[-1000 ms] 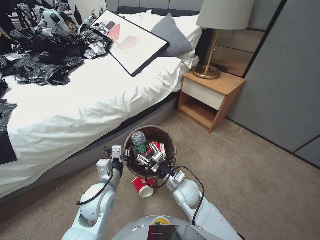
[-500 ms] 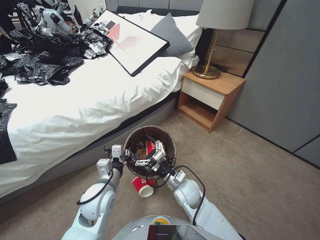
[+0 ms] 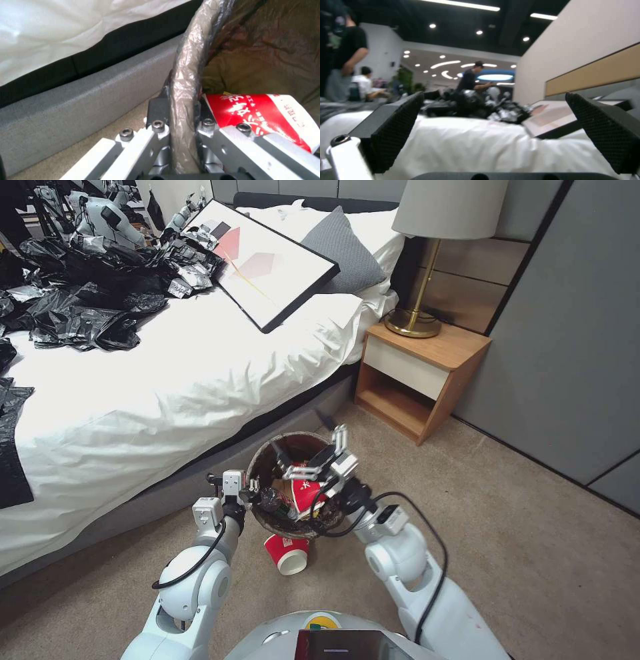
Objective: Pick up the trash bin, then pick up the garbage from the floor and place it into the trash bin.
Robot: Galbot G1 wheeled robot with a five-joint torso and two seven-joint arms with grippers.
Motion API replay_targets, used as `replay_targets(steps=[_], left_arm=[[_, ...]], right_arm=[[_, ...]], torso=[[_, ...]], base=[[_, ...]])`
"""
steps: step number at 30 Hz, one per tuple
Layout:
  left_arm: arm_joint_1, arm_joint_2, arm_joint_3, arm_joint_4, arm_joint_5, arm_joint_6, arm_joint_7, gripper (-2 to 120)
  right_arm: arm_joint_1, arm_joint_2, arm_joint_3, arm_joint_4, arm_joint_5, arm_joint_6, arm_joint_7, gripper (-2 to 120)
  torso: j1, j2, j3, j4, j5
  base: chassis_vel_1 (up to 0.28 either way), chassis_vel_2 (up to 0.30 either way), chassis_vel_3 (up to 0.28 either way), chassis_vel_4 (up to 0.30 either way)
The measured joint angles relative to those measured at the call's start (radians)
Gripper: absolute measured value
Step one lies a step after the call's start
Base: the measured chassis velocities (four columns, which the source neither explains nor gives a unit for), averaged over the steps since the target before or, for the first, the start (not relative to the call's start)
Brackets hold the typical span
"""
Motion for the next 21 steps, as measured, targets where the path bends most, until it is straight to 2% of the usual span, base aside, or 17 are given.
replay_targets(steps=[3, 5, 12, 15, 17, 21], left_arm=[[0.0, 0.001, -0.004, 0.0, -0.002, 0.0, 0.0, 3], [-0.001, 0.003, -0.011, 0.0, -0.004, 0.0, 0.001, 3], [-0.002, 0.005, -0.024, -0.002, -0.011, -0.002, 0.002, 3], [-0.002, 0.005, -0.027, -0.004, -0.012, -0.003, 0.003, 3], [0.0, 0.004, -0.028, -0.005, -0.012, -0.006, 0.004, 3], [0.0, 0.004, -0.029, -0.006, -0.01, -0.007, 0.004, 3]], right_arm=[[-0.026, 0.005, 0.041, 0.043, -0.024, -0.014, 0.046, 100], [-0.08, 0.011, 0.102, 0.073, -0.073, -0.027, 0.118, 100], [-0.172, 0.031, 0.179, 0.091, -0.121, -0.046, 0.249, 100], [-0.197, 0.04, 0.212, 0.085, -0.134, -0.04, 0.273, 100], [-0.233, 0.055, 0.255, 0.035, -0.165, 0.008, 0.284, 100], [-0.242, 0.065, 0.268, -0.015, -0.169, 0.034, 0.292, 100]], torso=[[0.0, 0.0, 0.0, -0.0001, 0.0], [0.0, 0.0, 0.0, -0.0002, 0.0], [0.0, 0.0, 0.0, 0.0, 0.0001], [0.0, 0.0, 0.0, -0.0001, 0.0], [0.0, 0.0, 0.0, -0.0001, 0.0], [0.0, 0.0, 0.0, -0.0001, 0.0001]], base=[[0.0, 0.0, 0.0, 0.0], [0.0, 0.0, 0.0, 0.0], [0.0, 0.0, 0.0, 0.0], [0.0, 0.0, 0.0, 0.0], [0.0, 0.0, 0.0, 0.0], [0.0, 0.0, 0.0, 0.0]])
